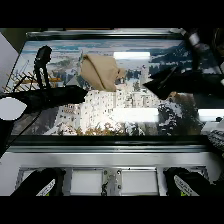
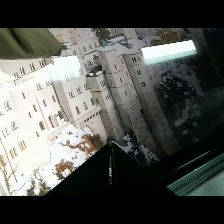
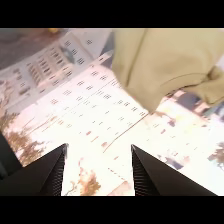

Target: Fold the clothes and pants, and hang the long-sleeved shirts on hangers.

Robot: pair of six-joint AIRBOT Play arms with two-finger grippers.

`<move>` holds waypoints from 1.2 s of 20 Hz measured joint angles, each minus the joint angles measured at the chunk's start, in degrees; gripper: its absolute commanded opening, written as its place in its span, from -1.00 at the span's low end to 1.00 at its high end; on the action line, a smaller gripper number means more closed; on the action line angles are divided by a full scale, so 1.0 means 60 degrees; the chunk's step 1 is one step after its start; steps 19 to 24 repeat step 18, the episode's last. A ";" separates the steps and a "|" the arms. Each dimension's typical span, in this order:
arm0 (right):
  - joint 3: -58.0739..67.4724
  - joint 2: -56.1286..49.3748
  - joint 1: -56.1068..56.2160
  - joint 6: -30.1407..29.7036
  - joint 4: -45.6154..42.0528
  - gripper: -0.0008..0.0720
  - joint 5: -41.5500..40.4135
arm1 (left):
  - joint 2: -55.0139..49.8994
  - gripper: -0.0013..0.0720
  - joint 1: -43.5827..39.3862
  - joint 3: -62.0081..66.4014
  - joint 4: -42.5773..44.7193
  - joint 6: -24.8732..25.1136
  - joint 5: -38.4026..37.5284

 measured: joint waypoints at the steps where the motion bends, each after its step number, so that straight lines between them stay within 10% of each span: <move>1: -0.0109 -0.0091 0.0463 0.0076 -0.0229 0.22 -0.0033 | -0.0004 -0.91 -0.0004 0.0000 -0.0004 0.0000 0.0000; 3: -0.0251 -0.0273 0.1155 0.0197 -0.0546 -0.07 -0.0055 | -0.0004 -0.91 -0.0004 0.0000 0.0000 -0.0025 0.0000; 5: -0.0324 -0.0415 0.1566 0.0255 -0.0718 -0.91 -0.0066 | -0.0004 -0.91 -0.0004 0.0000 0.0000 -0.0029 -0.0004; 24: -0.0390 -0.0590 0.1974 0.0350 -0.0947 -0.91 -0.0073 | -0.0004 -0.91 -0.0004 0.0000 -0.0004 -0.0015 -0.0004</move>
